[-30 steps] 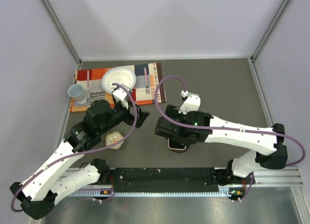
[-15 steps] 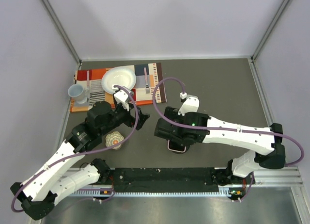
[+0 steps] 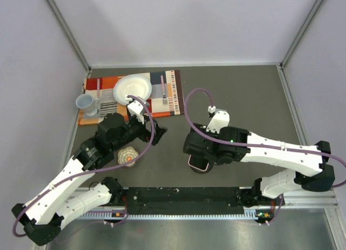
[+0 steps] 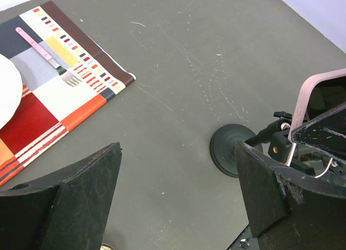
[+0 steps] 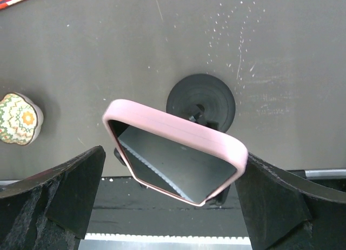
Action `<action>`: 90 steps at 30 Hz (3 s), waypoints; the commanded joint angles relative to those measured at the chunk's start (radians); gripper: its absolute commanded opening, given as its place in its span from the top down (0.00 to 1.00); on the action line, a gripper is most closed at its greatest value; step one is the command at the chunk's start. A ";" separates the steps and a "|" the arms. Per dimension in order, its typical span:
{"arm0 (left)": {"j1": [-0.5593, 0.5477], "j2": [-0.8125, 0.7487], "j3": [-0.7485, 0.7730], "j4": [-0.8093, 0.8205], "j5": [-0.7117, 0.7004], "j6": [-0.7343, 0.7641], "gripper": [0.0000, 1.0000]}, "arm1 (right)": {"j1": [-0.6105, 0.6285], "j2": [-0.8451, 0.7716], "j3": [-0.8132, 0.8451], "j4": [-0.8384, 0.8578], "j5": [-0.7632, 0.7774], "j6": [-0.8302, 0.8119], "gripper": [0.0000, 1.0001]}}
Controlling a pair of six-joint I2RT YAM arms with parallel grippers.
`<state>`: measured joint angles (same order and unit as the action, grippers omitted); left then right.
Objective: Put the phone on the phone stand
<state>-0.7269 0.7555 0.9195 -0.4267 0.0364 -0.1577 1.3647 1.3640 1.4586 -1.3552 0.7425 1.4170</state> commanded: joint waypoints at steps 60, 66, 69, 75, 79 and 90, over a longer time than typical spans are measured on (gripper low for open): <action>-0.166 0.253 -0.306 0.747 0.346 -0.187 1.00 | -0.032 -0.332 -0.169 0.298 -0.088 -0.553 0.01; -0.163 0.245 -0.328 0.748 0.237 -0.171 1.00 | -0.033 -0.217 -0.077 0.314 -0.058 -0.607 0.01; -0.163 0.254 -0.314 0.697 0.235 -0.180 0.97 | -0.039 -0.157 -0.028 0.312 -0.057 -0.636 0.01; -0.149 0.177 -0.327 0.631 0.171 -0.218 0.52 | -0.070 -0.126 0.000 0.330 -0.083 -0.639 0.01; -0.144 0.111 -0.321 0.545 0.143 -0.226 0.39 | -0.072 -0.108 0.012 0.350 -0.101 -0.656 0.01; -0.141 -0.130 -0.187 0.171 -0.026 -0.184 0.22 | -0.095 -0.037 0.080 0.369 -0.134 -0.701 0.01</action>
<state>-0.8719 0.7109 0.6327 -0.0921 0.1577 -0.3817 1.2900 1.3045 1.4811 -1.0176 0.6224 0.7368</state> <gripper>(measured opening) 0.773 0.987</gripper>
